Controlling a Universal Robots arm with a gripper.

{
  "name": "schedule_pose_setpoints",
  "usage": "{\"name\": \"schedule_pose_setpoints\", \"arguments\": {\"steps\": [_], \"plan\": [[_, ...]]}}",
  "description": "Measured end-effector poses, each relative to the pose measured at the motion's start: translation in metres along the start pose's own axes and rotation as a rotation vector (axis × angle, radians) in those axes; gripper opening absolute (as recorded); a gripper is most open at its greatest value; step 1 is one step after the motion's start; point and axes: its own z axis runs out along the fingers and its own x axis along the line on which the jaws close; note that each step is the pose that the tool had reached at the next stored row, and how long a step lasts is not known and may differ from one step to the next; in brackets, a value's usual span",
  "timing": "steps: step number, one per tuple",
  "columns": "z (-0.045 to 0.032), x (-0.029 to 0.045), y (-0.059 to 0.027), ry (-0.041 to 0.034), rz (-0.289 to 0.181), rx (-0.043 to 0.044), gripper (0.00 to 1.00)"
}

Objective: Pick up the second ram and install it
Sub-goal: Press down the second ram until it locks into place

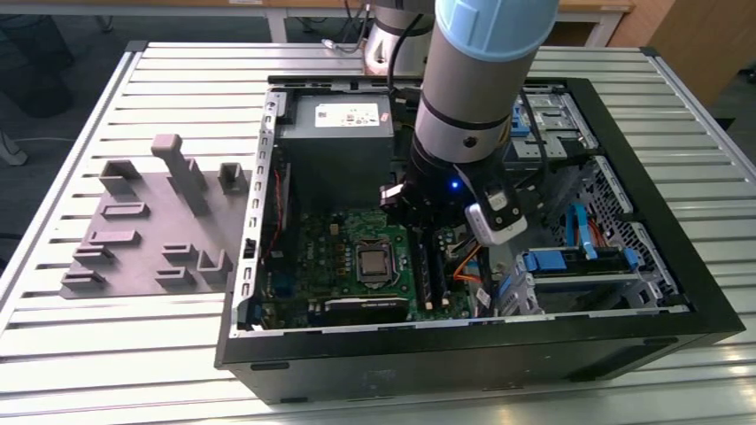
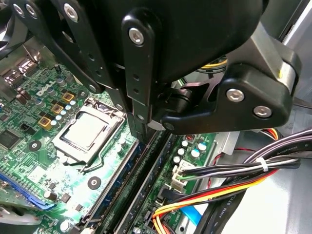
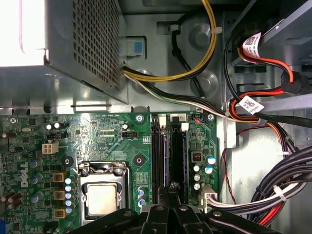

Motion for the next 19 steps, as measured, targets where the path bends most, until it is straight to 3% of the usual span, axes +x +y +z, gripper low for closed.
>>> {"name": "schedule_pose_setpoints", "arguments": {"steps": [4, 8, 15, 19], "plan": [[-0.0012, 0.0000, 0.0002, -0.0003, 0.000, -0.0014, 0.11], [-0.0082, 0.0002, 0.0002, 0.0000, 0.000, -0.0004, 0.11], [-0.0084, 0.0001, 0.0002, 0.0002, 0.000, 0.0000, 0.11], [-0.0033, -0.0004, 0.0001, 0.0002, 0.000, -0.0001, 0.11]]}}
